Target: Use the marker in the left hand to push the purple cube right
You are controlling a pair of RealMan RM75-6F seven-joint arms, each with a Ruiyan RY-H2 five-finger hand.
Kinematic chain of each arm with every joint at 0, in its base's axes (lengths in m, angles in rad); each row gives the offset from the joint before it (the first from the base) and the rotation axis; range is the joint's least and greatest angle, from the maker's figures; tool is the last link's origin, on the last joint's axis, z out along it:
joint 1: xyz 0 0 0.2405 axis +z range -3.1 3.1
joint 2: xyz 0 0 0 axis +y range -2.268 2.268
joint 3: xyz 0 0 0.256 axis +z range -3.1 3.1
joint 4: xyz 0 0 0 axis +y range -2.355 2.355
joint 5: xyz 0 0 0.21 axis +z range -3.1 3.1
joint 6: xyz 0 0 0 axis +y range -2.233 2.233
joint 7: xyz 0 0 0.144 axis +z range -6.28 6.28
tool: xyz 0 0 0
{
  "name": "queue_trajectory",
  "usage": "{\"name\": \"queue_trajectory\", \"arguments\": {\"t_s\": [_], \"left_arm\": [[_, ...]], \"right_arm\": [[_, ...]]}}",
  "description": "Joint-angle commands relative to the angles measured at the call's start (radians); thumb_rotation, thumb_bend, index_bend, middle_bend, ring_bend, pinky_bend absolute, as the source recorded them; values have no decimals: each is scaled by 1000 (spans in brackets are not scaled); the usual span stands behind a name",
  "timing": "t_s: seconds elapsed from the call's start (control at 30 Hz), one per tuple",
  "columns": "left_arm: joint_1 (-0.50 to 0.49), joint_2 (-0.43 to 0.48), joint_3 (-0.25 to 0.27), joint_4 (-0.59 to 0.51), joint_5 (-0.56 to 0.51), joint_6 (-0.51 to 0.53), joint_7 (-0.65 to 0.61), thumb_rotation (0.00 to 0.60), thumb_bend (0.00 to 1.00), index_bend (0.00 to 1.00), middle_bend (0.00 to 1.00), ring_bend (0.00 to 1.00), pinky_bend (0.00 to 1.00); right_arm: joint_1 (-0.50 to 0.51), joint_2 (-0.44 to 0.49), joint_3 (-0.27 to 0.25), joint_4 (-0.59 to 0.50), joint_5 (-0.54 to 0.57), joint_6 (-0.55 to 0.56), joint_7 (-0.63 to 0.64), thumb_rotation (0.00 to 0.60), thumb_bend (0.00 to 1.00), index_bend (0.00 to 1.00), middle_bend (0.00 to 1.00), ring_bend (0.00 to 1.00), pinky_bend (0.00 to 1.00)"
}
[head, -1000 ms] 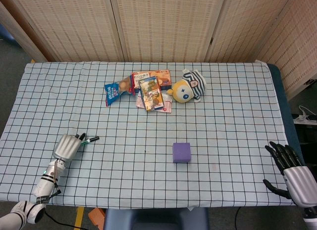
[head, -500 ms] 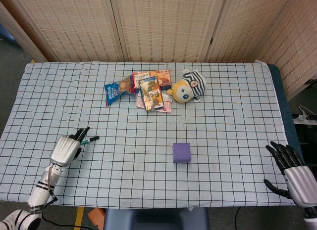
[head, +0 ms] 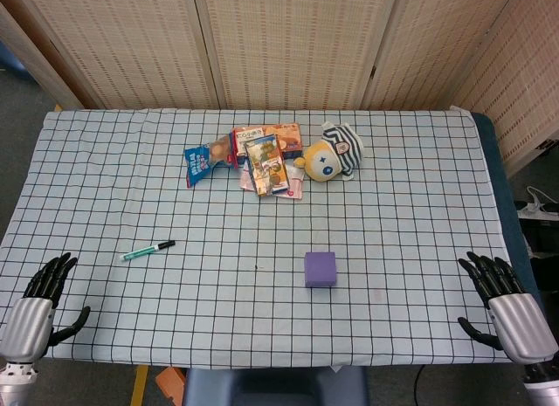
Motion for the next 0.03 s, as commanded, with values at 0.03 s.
{"name": "queue_trajectory", "arguments": {"t_s": [0.03], "left_arm": [[15, 28, 12, -18, -13, -59, 119, 600, 347, 0, 0, 0, 116]], "right_arm": [[-4, -1, -3, 0, -4, 5, -5, 600, 137, 0, 0, 0, 0]]}}
